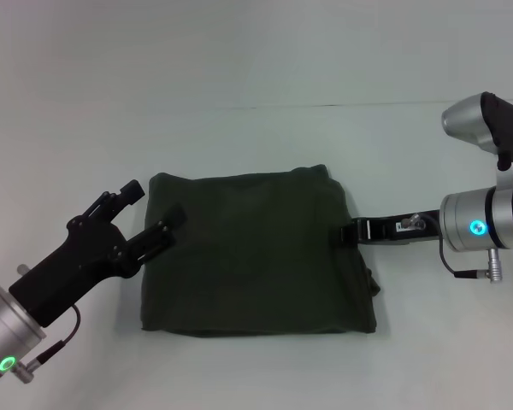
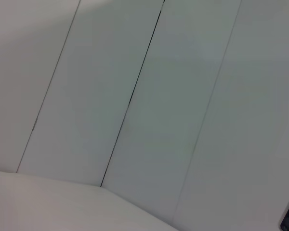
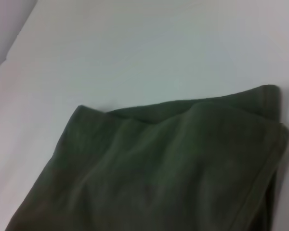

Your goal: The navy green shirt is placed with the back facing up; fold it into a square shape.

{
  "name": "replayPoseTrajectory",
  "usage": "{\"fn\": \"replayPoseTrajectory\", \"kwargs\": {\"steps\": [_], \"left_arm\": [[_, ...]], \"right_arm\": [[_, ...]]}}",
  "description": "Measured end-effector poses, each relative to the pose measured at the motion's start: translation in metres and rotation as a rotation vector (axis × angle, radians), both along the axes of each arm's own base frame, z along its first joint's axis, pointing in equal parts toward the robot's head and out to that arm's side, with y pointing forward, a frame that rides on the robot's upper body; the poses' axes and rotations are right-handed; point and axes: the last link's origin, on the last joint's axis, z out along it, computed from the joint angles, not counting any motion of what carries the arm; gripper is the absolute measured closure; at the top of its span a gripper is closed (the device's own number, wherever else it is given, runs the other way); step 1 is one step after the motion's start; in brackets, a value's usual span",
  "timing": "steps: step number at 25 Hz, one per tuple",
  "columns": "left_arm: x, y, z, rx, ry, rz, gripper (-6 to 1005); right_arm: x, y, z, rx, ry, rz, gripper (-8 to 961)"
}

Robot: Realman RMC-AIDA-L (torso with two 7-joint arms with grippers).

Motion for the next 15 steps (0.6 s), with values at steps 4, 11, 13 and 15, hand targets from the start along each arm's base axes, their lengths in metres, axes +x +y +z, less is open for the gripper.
{"fn": "replayPoseTrajectory", "kwargs": {"steps": [4,11,13,15], "left_arm": [[0.0,0.0,0.0,0.001,-0.002,0.0,96],[0.0,0.0,0.0,0.0,-0.002,0.002,96],[0.0,0.0,0.0,0.0,-0.002,0.002,95],[0.0,-0.001,0.0,0.0,-0.004,0.001,95]], "right_arm": [[0.004,0.0,0.003,0.019,-0.004,-0.007,885],[0.008,0.001,0.011,0.05,0.002,-0.003,847],[0.008,0.0,0.011,0.05,0.004,0.001,836],[0.007,0.0,0.01,0.048,0.004,0.006,825]]}}
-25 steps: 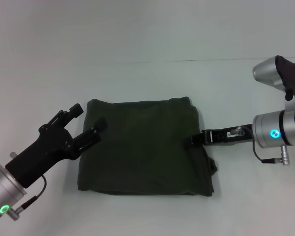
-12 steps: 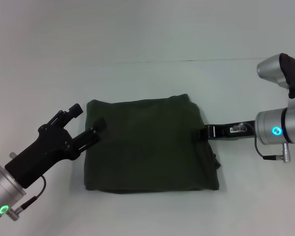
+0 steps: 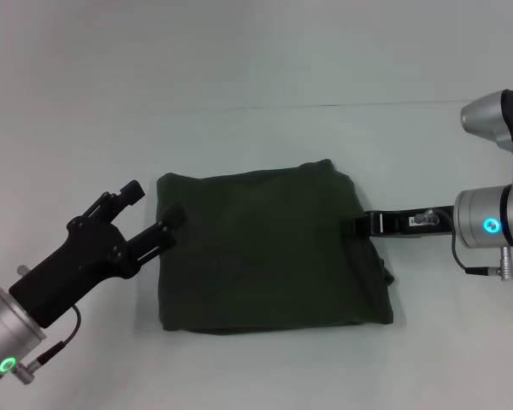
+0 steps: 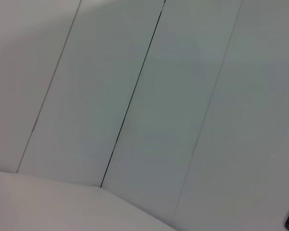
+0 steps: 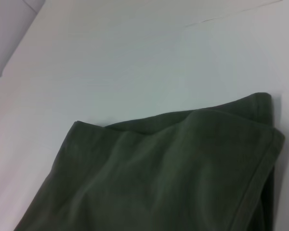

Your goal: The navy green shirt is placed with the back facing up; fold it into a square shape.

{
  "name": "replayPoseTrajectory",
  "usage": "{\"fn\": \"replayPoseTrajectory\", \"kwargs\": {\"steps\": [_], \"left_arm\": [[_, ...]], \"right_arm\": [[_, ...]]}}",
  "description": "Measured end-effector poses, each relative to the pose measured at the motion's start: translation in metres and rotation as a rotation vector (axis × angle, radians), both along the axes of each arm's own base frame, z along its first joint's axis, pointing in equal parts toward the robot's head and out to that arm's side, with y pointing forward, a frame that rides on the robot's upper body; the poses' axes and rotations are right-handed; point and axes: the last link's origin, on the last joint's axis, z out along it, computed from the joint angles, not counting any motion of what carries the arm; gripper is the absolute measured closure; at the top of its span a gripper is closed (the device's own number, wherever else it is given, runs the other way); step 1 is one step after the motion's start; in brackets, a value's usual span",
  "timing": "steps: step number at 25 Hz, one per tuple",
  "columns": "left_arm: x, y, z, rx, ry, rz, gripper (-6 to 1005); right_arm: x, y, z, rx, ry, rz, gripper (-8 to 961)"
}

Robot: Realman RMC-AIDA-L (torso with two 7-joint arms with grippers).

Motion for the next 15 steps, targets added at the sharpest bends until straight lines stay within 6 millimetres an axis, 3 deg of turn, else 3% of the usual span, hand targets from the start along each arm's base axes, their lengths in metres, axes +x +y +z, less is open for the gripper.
{"fn": "replayPoseTrajectory", "kwargs": {"steps": [8,15], "left_arm": [[0.0,-0.001,0.001,0.0,-0.007,0.0,93],[0.001,-0.001,0.004,0.011,-0.019,-0.005,92]], "right_arm": [[0.007,-0.005,0.01,0.048,0.02,0.013,782],[0.02,-0.015,0.049,0.165,0.078,0.032,509]]}}
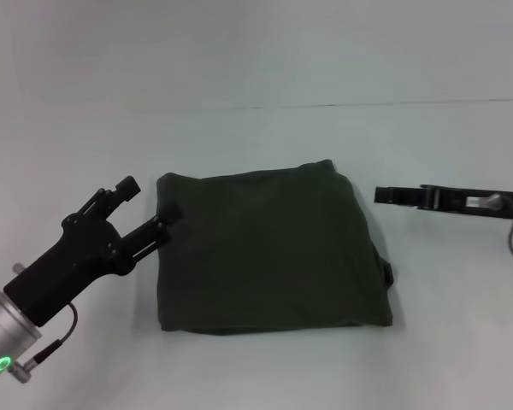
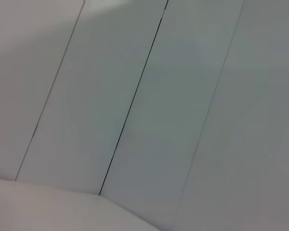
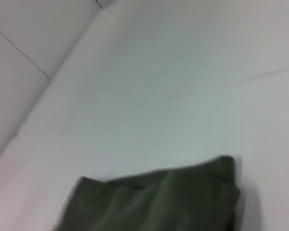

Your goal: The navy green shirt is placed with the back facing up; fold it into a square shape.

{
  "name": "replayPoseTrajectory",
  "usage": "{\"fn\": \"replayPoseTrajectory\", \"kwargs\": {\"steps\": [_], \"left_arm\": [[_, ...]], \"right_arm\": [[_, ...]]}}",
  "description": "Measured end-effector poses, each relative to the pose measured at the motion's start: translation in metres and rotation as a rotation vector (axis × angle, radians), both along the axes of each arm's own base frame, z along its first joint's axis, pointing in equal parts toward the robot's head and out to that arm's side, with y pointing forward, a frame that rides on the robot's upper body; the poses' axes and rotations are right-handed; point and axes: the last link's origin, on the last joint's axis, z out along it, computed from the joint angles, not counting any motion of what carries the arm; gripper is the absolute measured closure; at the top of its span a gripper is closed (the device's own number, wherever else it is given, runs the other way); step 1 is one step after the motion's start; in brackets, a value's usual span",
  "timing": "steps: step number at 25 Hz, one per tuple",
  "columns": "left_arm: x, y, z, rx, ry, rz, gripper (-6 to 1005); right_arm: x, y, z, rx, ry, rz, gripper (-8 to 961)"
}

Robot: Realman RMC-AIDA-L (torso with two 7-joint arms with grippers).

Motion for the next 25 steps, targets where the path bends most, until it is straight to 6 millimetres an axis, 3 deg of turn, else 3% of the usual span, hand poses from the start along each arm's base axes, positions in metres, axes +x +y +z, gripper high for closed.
{"fn": "replayPoseTrajectory", "kwargs": {"steps": [4,15,20,25], "left_arm": [[0.005,-0.002,0.004,0.006,-0.022,-0.034,91],[0.015,-0.007,0.019,-0.024,-0.054,-0.148,91],[0.022,-0.015,0.017,-0.091,-0.03,-0.232,91],[0.024,-0.024,0.006,-0.26,0.01,-0.271,90]], "right_arm": [[0.0,-0.013,0.016,0.061,0.074,0.119,340],[-0.013,-0.06,0.024,0.136,0.121,0.576,106],[-0.023,-0.07,0.016,0.068,0.118,0.707,38],[-0.035,-0.077,0.005,-0.084,0.115,0.804,39]]}}
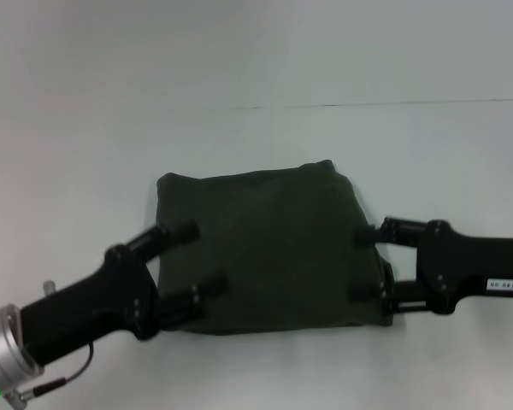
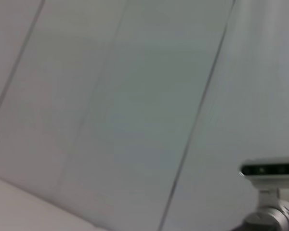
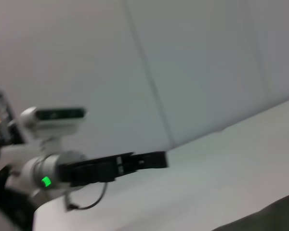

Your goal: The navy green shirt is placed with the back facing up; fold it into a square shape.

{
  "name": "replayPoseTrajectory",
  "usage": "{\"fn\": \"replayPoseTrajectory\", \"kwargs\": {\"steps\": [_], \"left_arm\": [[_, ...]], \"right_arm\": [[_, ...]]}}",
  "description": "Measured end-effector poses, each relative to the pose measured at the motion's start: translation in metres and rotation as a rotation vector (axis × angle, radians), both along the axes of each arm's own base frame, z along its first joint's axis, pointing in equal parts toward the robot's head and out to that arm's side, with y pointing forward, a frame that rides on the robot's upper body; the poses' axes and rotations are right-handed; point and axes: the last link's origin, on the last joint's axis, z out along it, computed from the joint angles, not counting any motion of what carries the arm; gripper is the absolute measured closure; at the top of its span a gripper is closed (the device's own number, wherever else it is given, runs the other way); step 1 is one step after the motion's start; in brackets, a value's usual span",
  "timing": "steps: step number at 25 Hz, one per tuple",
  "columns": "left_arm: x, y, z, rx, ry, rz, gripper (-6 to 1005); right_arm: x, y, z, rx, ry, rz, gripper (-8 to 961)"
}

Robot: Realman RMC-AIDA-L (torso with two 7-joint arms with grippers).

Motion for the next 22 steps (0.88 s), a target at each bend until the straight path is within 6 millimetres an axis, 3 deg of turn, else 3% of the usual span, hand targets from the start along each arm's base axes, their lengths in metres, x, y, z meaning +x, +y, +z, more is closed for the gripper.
{"fn": "replayPoseTrajectory", "kwargs": {"steps": [10,22], "left_arm": [[-0.009,-0.018,-0.011,-0.18,0.058,0.024,91],[-0.014,-0.027,-0.013,-0.299,0.08,0.042,90]], "right_arm": [[0.0,-0.009,-0.014,-0.192,-0.114,0.014,38],[0.001,-0.012,-0.021,-0.241,-0.16,0.015,39]]}}
